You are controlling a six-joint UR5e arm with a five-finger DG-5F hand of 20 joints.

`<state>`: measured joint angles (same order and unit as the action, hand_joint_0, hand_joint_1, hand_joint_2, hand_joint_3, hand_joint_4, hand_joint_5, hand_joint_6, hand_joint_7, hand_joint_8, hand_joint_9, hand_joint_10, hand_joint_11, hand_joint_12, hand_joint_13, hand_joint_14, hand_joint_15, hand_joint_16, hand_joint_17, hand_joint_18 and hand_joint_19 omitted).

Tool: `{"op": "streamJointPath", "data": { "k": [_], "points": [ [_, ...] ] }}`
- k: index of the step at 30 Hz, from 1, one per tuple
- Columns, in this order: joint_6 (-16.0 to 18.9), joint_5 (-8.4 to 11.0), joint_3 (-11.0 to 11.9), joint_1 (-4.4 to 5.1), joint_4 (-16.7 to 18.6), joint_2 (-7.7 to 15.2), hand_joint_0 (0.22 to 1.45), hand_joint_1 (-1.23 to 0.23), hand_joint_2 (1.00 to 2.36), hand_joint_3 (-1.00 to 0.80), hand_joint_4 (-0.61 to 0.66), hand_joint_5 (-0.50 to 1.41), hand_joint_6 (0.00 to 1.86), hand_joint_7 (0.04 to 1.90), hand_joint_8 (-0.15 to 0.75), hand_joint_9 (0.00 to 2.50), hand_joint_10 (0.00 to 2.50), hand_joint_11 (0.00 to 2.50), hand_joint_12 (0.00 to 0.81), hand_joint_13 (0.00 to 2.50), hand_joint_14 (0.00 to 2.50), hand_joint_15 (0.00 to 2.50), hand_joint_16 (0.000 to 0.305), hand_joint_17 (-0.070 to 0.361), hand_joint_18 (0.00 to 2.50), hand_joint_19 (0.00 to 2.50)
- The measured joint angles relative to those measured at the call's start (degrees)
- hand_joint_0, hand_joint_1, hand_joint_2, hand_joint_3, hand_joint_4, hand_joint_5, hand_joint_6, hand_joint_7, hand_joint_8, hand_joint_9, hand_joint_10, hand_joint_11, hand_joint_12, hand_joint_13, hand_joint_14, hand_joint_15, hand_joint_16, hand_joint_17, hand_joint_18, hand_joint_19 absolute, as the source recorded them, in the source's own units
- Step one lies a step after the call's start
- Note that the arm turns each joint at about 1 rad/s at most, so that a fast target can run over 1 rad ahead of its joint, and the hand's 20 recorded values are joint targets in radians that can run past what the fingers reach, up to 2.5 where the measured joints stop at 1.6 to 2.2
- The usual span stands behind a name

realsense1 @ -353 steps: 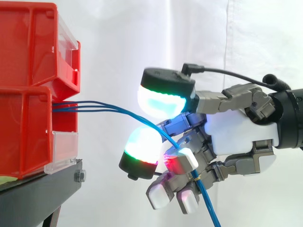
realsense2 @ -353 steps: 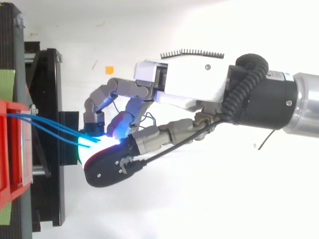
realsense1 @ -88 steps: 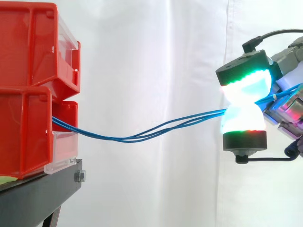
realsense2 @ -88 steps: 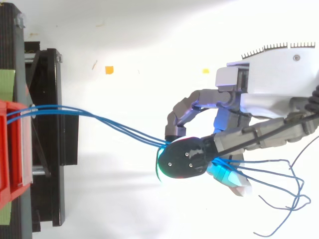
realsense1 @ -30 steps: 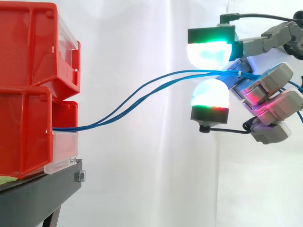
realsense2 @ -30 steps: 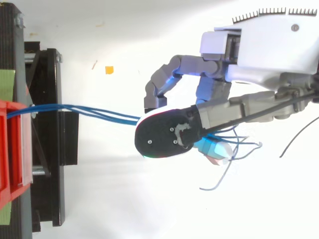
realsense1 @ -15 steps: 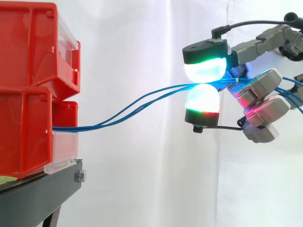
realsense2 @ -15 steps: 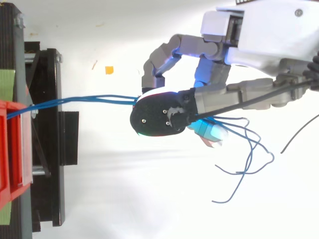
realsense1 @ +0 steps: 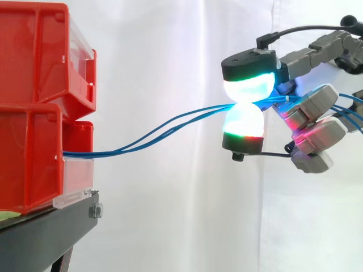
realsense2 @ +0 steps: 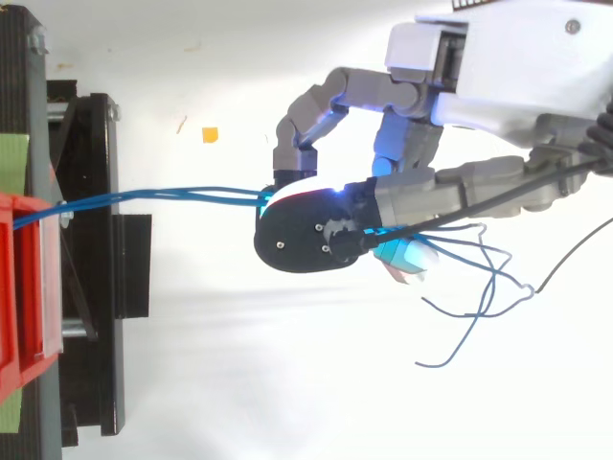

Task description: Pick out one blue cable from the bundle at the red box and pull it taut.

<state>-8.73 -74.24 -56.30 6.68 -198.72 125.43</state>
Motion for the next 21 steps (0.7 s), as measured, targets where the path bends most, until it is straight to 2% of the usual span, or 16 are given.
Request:
{"op": "streamJointPath", "data": {
  "k": [3,6,15,18,21],
  "points": [
    [0.0,-0.11,0.0,-0.02,0.0,0.0,0.59,-0.50,1.00,-0.50,0.22,-0.18,0.87,0.86,0.307,1.42,0.03,1.53,0.419,1.30,0.03,0.97,0.065,0.146,0.94,0.94],
    [-0.1,-0.23,-0.1,-0.03,0.0,0.0,0.58,-0.43,1.00,-0.50,0.22,-0.18,0.86,0.85,0.310,1.42,0.03,1.52,0.419,1.30,0.03,0.96,0.065,0.147,0.94,0.94],
    [-1.8,-0.15,-2.0,0.16,0.1,0.0,0.58,-0.34,1.00,-0.50,0.21,-0.18,0.84,0.84,0.304,1.43,0.03,1.52,0.422,1.31,0.03,0.95,0.065,0.146,0.95,0.94],
    [-2.2,0.06,-1.7,0.12,-0.1,0.0,0.58,-0.33,1.00,-0.50,0.22,-0.18,0.84,0.84,0.304,1.43,0.03,1.51,0.421,1.31,0.03,0.96,0.065,0.146,0.96,0.93],
    [-2.0,0.69,-0.4,-0.05,-0.6,0.0,0.58,-0.32,1.00,-0.50,0.22,-0.17,0.83,0.85,0.304,1.44,0.03,1.51,0.419,1.31,0.03,0.95,0.065,0.147,0.96,0.94]
  ]
}}
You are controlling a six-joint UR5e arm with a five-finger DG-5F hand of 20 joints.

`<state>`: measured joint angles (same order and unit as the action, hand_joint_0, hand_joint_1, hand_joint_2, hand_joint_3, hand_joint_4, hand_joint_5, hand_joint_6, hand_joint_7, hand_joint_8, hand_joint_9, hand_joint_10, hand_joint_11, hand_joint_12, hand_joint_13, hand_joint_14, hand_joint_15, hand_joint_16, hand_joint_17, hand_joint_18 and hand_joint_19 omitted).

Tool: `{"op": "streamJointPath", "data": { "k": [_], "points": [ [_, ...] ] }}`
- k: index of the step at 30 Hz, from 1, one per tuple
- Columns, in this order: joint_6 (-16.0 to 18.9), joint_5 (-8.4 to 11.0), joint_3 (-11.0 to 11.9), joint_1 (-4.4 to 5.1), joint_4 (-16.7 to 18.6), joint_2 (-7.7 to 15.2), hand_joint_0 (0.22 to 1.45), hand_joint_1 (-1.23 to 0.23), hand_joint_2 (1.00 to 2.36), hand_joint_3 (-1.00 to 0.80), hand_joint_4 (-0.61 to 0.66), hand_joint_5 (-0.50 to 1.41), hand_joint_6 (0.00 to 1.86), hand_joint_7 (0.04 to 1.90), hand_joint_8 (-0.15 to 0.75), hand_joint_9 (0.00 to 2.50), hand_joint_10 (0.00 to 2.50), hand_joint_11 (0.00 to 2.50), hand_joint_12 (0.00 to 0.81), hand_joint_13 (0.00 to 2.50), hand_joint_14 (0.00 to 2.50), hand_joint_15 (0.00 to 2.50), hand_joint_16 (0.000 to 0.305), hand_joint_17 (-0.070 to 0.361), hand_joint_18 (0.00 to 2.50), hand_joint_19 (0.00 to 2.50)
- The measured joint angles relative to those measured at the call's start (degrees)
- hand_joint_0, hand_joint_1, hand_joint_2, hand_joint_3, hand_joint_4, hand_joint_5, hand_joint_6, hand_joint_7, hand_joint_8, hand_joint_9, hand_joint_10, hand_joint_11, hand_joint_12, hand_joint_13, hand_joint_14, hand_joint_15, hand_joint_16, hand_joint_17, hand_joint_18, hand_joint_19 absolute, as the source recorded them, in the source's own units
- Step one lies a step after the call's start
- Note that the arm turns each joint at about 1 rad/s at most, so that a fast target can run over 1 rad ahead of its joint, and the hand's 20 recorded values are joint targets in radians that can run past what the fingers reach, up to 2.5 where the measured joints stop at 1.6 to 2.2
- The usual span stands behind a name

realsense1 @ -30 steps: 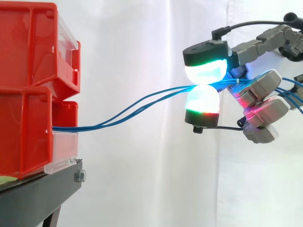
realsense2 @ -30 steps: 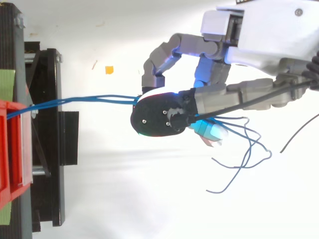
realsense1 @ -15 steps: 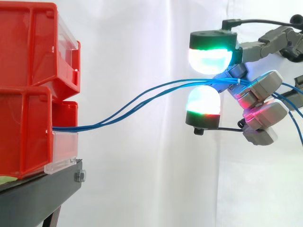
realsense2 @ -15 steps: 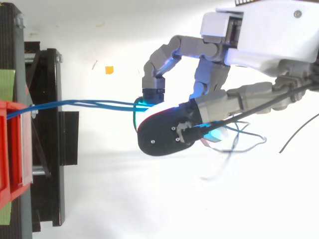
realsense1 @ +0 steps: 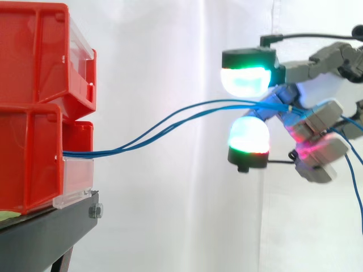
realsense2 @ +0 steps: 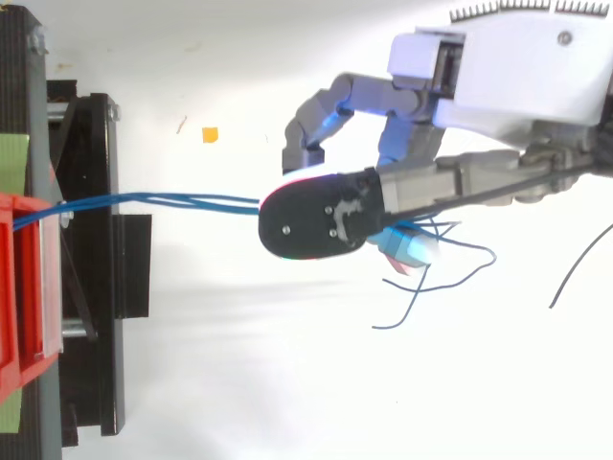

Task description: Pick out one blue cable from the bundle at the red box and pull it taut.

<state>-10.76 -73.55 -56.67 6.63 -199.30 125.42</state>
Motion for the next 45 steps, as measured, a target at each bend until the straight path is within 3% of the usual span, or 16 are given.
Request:
{"op": "streamJointPath", "data": {
  "k": [4,8,12,22,31,36,45],
  "points": [
    [0.7,2.03,1.7,-0.25,-2.4,0.0,0.60,-0.39,1.00,-0.49,0.21,-0.17,0.83,0.86,0.305,1.44,0.03,1.52,0.418,1.31,0.03,0.96,0.065,0.145,0.96,0.94],
    [2.9,5.34,2.2,-0.43,-5.6,0.0,0.63,-0.50,1.01,-0.32,0.18,-0.18,0.85,0.87,0.304,1.44,0.03,1.53,0.415,1.32,0.03,0.95,0.064,0.145,0.96,0.94],
    [6.0,7.01,2.7,-0.44,-6.8,0.0,0.62,-0.53,1.02,-0.20,0.18,-0.18,0.89,0.86,0.309,1.43,0.03,1.54,0.420,1.31,0.03,0.97,0.065,0.146,0.96,0.94],
    [6.4,8.28,4.6,-0.30,-7.3,0.0,0.62,-0.59,1.02,-0.15,0.20,-0.19,0.91,0.85,0.310,1.42,0.02,1.55,0.421,1.30,0.03,0.96,0.065,0.147,0.96,0.94],
    [4.5,8.81,4.7,0.01,-7.8,0.0,0.61,-0.53,1.01,-0.36,0.21,-0.18,0.88,0.83,0.306,1.43,0.02,1.55,0.420,1.31,0.03,0.96,0.065,0.145,0.96,0.94],
    [2.2,8.71,4.7,0.16,-8.5,0.0,0.59,-0.49,1.00,-0.44,0.21,-0.18,0.87,0.84,0.310,1.44,0.03,1.55,0.419,1.31,0.03,0.97,0.065,0.146,0.96,0.94],
    [1.4,7.71,4.6,0.41,-8.6,0.0,0.58,-0.47,1.00,-0.48,0.22,-0.17,0.84,0.85,0.317,1.44,0.03,1.52,0.422,1.31,0.03,0.96,0.065,0.146,0.97,0.94]
  ]
}}
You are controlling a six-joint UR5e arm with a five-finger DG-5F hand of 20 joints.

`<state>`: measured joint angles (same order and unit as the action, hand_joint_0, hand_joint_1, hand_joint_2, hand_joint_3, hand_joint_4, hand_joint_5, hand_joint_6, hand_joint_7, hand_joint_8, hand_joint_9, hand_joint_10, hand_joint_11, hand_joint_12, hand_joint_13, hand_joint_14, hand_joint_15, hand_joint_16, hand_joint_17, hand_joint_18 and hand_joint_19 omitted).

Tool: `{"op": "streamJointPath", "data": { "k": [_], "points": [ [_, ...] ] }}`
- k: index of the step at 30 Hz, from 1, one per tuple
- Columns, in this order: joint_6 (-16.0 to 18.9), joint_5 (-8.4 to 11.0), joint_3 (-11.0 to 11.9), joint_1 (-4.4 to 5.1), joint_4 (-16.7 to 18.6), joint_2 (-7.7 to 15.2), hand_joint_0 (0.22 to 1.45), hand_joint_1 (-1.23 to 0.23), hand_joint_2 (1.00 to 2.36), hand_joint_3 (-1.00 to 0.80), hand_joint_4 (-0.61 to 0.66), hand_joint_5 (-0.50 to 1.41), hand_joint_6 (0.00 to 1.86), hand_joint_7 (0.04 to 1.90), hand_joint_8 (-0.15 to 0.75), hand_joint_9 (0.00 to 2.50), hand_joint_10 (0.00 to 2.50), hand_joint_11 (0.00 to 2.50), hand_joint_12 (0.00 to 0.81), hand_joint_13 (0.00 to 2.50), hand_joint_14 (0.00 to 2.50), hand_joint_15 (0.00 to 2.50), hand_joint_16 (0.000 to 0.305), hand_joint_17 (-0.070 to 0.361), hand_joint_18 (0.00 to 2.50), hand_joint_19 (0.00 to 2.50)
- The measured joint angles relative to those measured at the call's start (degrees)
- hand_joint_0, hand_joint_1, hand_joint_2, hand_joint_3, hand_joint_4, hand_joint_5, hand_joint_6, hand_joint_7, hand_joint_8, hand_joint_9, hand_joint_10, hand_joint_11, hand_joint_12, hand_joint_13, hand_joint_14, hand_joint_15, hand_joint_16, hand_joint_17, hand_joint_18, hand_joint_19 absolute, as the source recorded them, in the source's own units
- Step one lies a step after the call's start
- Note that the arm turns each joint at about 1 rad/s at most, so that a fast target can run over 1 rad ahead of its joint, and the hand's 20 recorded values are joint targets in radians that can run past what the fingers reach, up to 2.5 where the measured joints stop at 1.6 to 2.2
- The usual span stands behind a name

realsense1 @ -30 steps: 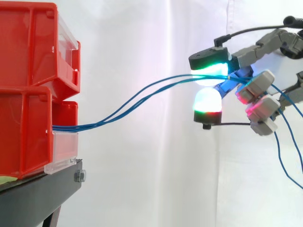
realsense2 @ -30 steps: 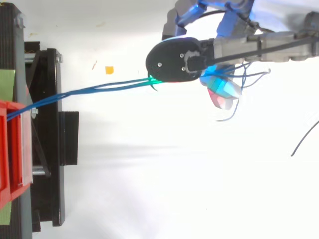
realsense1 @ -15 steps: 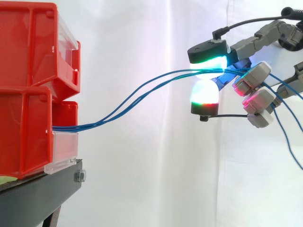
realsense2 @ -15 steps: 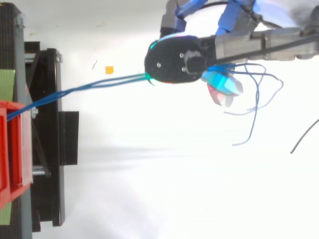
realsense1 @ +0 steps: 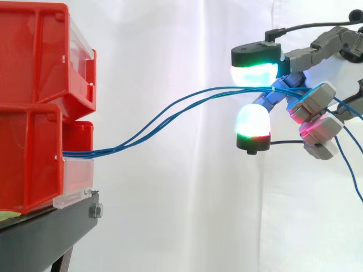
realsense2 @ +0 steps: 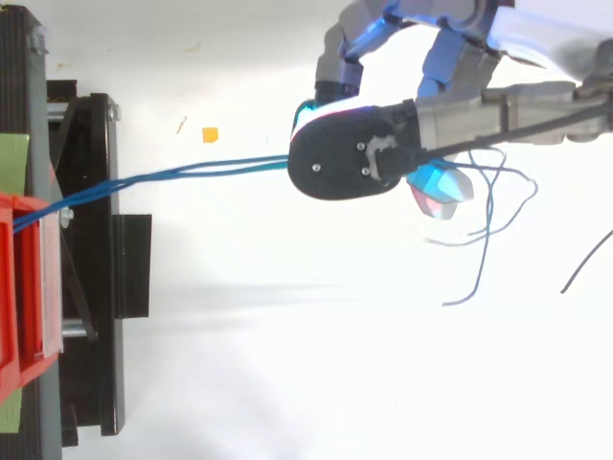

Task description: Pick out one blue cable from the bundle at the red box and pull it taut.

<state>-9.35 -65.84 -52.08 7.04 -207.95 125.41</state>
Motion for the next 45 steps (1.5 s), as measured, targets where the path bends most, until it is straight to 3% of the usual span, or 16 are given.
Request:
{"op": "streamJointPath", "data": {
  "k": [14,24,30,39,45],
  "points": [
    [1.1,-0.93,-0.1,0.59,0.0,0.0,0.63,-0.58,1.02,-0.20,0.16,-0.18,0.89,0.86,0.308,1.45,0.02,1.54,0.418,1.31,0.03,0.96,0.064,0.145,0.97,0.93],
    [6.4,-2.65,-0.1,0.73,-0.1,0.0,0.63,-0.63,1.02,-0.12,0.15,-0.18,0.91,0.88,0.304,1.44,0.02,1.56,0.419,1.31,0.03,0.96,0.064,0.144,0.96,0.94],
    [8.7,-4.40,-0.2,0.82,-0.1,0.0,0.64,-0.63,1.02,-0.17,0.18,-0.19,0.91,0.84,0.305,1.42,0.02,1.55,0.417,1.30,0.03,0.96,0.064,0.143,0.96,0.94],
    [16.2,-7.01,-4.2,1.20,1.0,0.0,0.64,-0.65,1.03,-0.13,0.14,-0.19,0.91,0.85,0.303,1.39,0.02,1.54,0.417,1.29,0.03,0.96,0.064,0.144,0.96,0.94],
    [17.9,-8.57,-5.3,1.44,1.4,0.0,0.65,-0.68,1.02,-0.14,0.14,-0.19,0.92,0.80,0.303,1.38,0.02,1.55,0.413,1.29,0.03,0.97,0.063,0.143,0.95,0.95]
  ]
}}
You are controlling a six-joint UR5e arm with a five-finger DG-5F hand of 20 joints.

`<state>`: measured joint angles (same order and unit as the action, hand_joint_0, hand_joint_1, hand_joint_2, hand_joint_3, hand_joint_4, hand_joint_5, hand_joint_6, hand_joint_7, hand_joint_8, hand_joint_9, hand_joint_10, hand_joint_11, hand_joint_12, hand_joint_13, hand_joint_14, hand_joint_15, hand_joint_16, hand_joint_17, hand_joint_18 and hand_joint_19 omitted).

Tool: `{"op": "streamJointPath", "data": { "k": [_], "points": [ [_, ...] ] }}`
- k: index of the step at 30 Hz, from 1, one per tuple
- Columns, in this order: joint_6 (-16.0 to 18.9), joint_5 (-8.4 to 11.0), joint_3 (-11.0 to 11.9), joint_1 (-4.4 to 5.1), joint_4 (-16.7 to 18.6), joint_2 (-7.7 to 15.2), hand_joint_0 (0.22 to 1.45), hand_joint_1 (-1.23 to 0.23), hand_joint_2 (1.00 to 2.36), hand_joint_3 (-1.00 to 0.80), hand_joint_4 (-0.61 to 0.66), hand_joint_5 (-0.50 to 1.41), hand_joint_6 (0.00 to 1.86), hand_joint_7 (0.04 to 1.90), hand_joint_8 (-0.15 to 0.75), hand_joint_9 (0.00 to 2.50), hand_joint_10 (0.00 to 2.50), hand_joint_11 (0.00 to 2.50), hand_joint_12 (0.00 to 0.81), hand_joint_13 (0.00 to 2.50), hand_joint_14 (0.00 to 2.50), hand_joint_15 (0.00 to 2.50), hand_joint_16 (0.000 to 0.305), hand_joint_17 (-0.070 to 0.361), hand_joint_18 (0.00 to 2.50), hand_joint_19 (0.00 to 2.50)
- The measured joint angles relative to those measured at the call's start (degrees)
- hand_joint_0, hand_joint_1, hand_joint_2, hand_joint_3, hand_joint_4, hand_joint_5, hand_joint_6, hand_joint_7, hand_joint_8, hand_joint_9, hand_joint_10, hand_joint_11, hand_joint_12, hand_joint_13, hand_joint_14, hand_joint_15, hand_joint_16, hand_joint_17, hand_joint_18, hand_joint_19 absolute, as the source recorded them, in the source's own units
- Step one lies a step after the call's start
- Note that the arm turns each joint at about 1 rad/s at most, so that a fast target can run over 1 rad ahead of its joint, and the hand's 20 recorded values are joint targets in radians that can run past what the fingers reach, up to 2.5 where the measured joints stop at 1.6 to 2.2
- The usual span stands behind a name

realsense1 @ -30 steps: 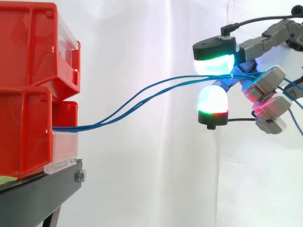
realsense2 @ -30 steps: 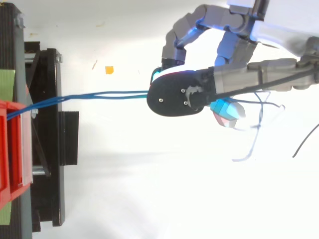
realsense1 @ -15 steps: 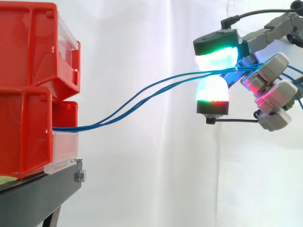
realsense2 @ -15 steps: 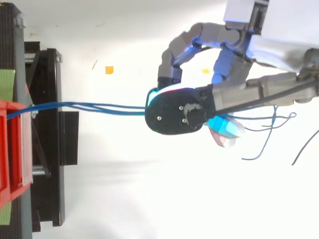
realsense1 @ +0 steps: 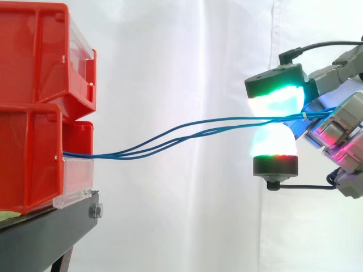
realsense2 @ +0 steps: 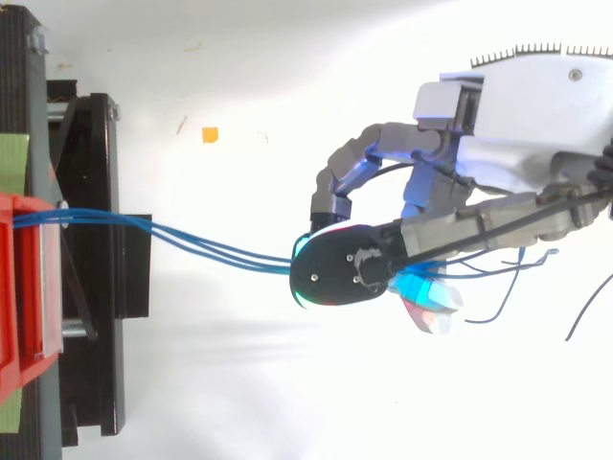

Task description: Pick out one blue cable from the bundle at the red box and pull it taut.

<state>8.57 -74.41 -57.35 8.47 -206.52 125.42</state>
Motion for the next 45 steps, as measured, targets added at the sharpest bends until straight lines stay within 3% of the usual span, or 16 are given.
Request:
{"op": "streamJointPath", "data": {
  "k": [9,16,23,27,32,39,45],
  "points": [
    [0.4,-0.34,0.9,0.05,-0.1,0.0,0.64,-0.66,1.02,-0.29,0.17,-0.19,0.91,0.82,0.300,1.41,0.02,1.56,0.414,1.30,0.03,0.96,0.063,0.142,0.95,0.95],
    [0.5,-0.36,1.1,0.13,0.0,0.0,0.64,-0.64,1.02,-0.27,0.15,-0.18,0.91,0.83,0.301,1.43,0.02,1.56,0.413,1.30,0.03,0.96,0.063,0.141,0.96,0.95],
    [0.5,-0.35,1.2,0.29,0.0,0.0,0.72,-0.77,1.03,-0.08,-0.14,-0.18,0.96,0.91,0.287,1.44,0.02,1.59,0.400,1.29,0.03,0.96,0.060,0.136,0.96,0.95],
    [0.5,-0.37,1.4,0.30,-0.1,0.0,0.75,-0.79,1.03,-0.10,-0.18,-0.18,0.95,0.99,0.274,1.45,0.02,1.60,0.389,1.29,0.03,0.97,0.058,0.132,0.94,0.97],
    [0.5,-0.38,1.4,0.32,-0.1,0.0,0.77,-0.79,1.03,-0.16,-0.20,-0.18,0.95,0.96,0.275,1.47,0.02,1.60,0.386,1.30,0.03,0.97,0.057,0.129,0.93,0.98],
    [0.5,-0.38,1.4,0.38,-0.2,0.0,0.73,-0.74,1.01,-0.43,0.00,-0.18,0.93,0.89,0.276,1.46,0.02,1.59,0.394,1.29,0.03,0.96,0.058,0.130,0.95,0.94],
    [0.7,-0.38,1.4,0.39,-0.1,0.0,0.69,-0.67,1.00,-0.50,0.04,-0.17,0.92,0.90,0.280,1.49,0.02,1.59,0.398,1.30,0.03,0.95,0.058,0.130,0.95,0.95]
  ]
}}
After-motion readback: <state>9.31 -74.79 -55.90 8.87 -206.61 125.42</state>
